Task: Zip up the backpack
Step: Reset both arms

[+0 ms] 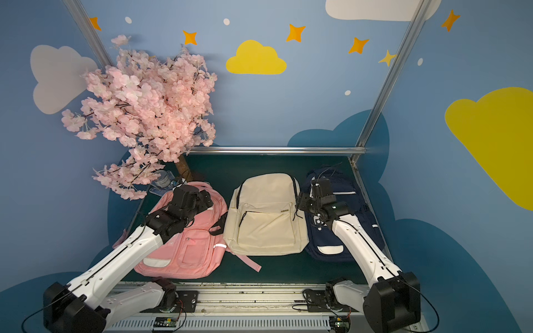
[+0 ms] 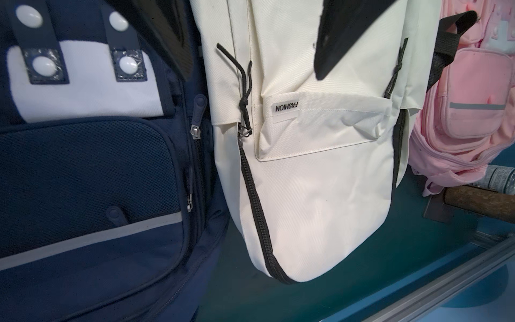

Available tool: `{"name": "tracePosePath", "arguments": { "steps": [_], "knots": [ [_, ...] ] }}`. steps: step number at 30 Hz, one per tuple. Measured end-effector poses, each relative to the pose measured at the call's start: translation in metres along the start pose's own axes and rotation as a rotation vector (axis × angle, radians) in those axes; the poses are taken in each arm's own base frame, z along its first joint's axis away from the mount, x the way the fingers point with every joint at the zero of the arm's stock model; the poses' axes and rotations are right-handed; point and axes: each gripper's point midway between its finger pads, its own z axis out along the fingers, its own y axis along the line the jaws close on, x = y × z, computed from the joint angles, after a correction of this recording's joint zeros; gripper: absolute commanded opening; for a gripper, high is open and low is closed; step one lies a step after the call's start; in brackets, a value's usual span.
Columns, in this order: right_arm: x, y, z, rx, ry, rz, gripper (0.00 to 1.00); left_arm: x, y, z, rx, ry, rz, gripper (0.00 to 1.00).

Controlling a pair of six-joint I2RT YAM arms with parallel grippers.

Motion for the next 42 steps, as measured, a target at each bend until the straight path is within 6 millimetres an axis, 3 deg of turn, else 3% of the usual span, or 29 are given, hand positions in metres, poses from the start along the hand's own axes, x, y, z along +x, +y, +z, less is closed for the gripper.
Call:
{"name": "tracePosePath", "arguments": {
  "steps": [7, 10, 12, 15, 18, 23, 27, 29, 33, 36, 39, 42],
  "knots": [
    [0.060, 0.034, 0.056, -0.049, 0.205, -0.069, 0.70, 0.008, 0.040, 0.006, -0.061, -0.001, 0.001, 1.00],
    [0.093, 0.029, 0.089, -0.021, 0.335, -0.062, 0.71, 0.016, 0.053, 0.010, -0.086, -0.019, 0.021, 1.00],
    [0.104, 0.026, 0.104, -0.015, 0.383, -0.055, 0.72, 0.021, 0.063, 0.013, -0.102, -0.042, 0.048, 1.00],
    [0.097, 0.033, 0.098, -0.038, 0.363, -0.057, 0.76, 0.025, 0.073, 0.018, -0.118, -0.083, 0.104, 1.00],
    [0.079, 0.037, 0.076, -0.052, 0.307, -0.080, 0.78, 0.021, 0.080, 0.022, -0.135, -0.128, 0.158, 1.00],
    [0.013, 0.037, 0.016, -0.041, 0.057, -0.107, 0.84, 0.002, 0.090, 0.034, -0.172, -0.208, 0.239, 1.00],
    [-0.028, 0.002, -0.022, 0.049, -0.192, -0.136, 0.94, 0.010, 0.104, 0.054, -0.175, -0.254, 0.295, 1.00],
    [-0.031, -0.022, -0.023, 0.109, -0.268, -0.166, 0.94, 0.025, 0.114, 0.067, -0.168, -0.241, 0.333, 1.00],
    [-0.012, -0.082, 0.003, 0.274, -0.296, -0.217, 0.94, 0.049, 0.121, 0.095, -0.139, -0.189, 0.406, 1.00],
    [0.004, -0.124, 0.027, 0.389, -0.287, -0.231, 0.94, 0.044, 0.110, 0.102, -0.076, -0.220, 0.447, 1.00],
    [0.009, -0.149, 0.046, 0.458, -0.317, -0.249, 0.94, 0.033, 0.100, 0.105, -0.007, -0.269, 0.465, 1.00],
    [-0.003, -0.151, 0.054, 0.446, -0.417, -0.271, 0.95, 0.032, 0.101, 0.118, 0.023, -0.291, 0.465, 1.00]
  ]
}}
